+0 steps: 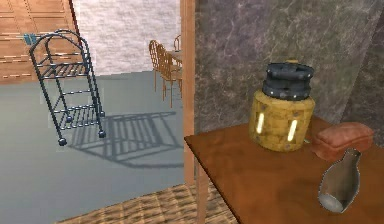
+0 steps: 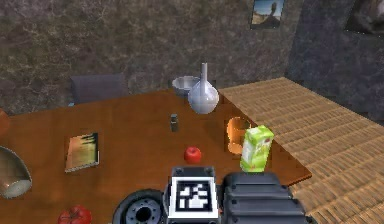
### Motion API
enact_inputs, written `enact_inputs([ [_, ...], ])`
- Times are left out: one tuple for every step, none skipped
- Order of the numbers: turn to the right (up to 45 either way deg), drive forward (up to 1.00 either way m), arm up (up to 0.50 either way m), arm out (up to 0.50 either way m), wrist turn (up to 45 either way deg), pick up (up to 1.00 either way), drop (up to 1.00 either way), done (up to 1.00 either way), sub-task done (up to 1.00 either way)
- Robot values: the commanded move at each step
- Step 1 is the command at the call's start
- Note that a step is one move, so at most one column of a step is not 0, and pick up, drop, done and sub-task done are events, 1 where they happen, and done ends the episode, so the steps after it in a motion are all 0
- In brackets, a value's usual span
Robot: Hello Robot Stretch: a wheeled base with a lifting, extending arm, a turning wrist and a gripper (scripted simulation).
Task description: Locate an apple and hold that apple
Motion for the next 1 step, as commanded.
enact_inputs([
  [0.0, 0.00, 0.00, 0.30, 0.0, 0.00, 0.00, 0.00, 0.00],
])
